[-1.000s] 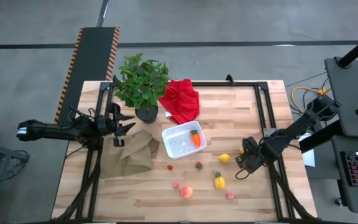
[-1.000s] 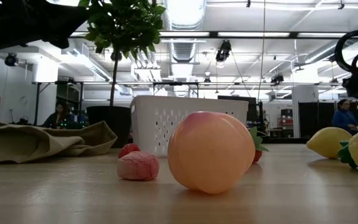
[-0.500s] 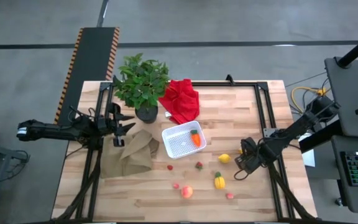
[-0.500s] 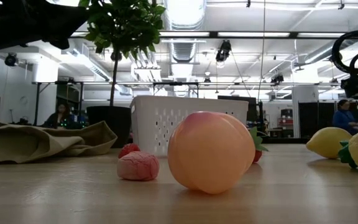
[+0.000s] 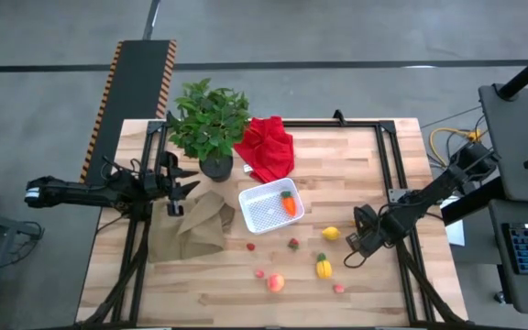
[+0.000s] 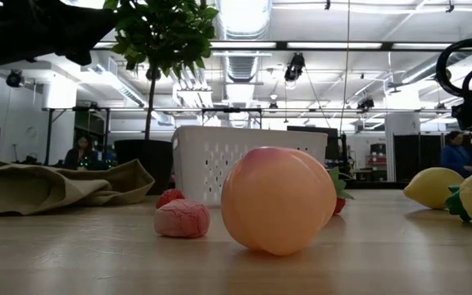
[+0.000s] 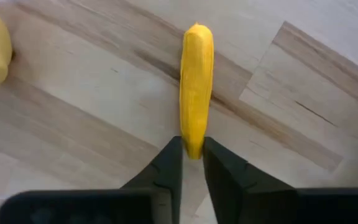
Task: Pick and placing Produce into tupperware
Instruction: Put the yellow banana pepper into the bin, then put the yellow lemon into the bin
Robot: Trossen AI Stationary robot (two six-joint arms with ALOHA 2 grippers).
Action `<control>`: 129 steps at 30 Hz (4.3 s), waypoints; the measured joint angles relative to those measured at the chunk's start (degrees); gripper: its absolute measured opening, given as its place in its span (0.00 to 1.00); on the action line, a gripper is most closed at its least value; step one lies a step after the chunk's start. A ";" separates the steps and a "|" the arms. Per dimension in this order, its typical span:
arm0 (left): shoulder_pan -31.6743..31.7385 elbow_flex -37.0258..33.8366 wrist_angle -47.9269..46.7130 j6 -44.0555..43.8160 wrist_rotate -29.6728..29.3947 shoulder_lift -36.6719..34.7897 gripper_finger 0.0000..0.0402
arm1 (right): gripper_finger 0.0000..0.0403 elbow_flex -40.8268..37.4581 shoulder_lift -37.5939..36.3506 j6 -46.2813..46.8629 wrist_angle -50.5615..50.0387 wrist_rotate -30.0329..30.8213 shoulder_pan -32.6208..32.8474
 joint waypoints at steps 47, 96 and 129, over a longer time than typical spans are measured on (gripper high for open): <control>0.00 -0.15 -0.02 -0.07 0.00 -0.02 0.26 | 0.02 19.90 0.75 -21.33 7.92 36.58 -3.44; 0.02 -0.74 -2.07 -1.60 -0.31 -0.09 0.26 | 0.15 53.31 34.45 -58.78 -5.13 15.59 -33.42; 0.02 -0.74 -3.03 -2.95 -0.50 -0.09 0.26 | 0.85 53.14 20.57 -61.60 -22.62 12.35 -15.14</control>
